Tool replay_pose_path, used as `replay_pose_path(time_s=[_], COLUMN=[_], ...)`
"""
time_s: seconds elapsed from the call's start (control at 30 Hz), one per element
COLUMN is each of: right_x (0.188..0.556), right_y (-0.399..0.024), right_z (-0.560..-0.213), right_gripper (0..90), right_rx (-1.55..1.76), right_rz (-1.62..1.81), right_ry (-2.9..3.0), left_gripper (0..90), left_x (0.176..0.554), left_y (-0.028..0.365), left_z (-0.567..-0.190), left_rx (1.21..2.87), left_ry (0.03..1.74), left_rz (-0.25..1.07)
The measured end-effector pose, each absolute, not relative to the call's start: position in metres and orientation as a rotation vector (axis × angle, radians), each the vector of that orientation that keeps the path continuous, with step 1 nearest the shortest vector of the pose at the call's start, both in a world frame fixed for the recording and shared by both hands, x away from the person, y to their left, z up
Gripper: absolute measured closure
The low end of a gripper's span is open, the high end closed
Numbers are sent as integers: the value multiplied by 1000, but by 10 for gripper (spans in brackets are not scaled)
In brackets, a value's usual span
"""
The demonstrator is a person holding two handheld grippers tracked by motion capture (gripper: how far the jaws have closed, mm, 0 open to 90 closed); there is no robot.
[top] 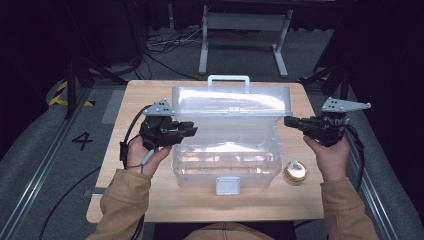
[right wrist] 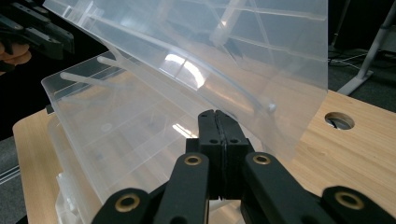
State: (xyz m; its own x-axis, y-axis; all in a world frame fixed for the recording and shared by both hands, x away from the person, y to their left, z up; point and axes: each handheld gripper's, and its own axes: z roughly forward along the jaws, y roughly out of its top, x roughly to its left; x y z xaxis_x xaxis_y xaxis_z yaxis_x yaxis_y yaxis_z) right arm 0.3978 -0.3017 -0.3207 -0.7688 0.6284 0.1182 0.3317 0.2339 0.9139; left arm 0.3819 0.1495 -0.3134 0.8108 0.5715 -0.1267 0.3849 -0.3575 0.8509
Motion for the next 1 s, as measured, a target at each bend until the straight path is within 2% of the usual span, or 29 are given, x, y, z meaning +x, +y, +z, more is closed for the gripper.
replay_pose_path(time_s=[0.13,0.3,0.53,0.87,1.0], right_x=[398,397,395,396,395], right_y=[-302,-302,-302,-300,-302], right_z=[-322,-323,-325,-328,-329], right_gripper=[900,900,900,898,871], right_rx=[895,897,889,891,901], right_rz=[1561,1576,1582,1570,1568], right_ry=[2229,2220,2214,2212,2212], left_gripper=[753,756,824,832,836], left_x=[383,382,386,389,389], left_y=[151,151,159,167,167], left_z=[-316,-318,-321,-323,-323], left_rx=[1948,1943,1873,1825,1821], left_ry=[816,823,868,881,877], left_rz=[237,280,321,347,357])
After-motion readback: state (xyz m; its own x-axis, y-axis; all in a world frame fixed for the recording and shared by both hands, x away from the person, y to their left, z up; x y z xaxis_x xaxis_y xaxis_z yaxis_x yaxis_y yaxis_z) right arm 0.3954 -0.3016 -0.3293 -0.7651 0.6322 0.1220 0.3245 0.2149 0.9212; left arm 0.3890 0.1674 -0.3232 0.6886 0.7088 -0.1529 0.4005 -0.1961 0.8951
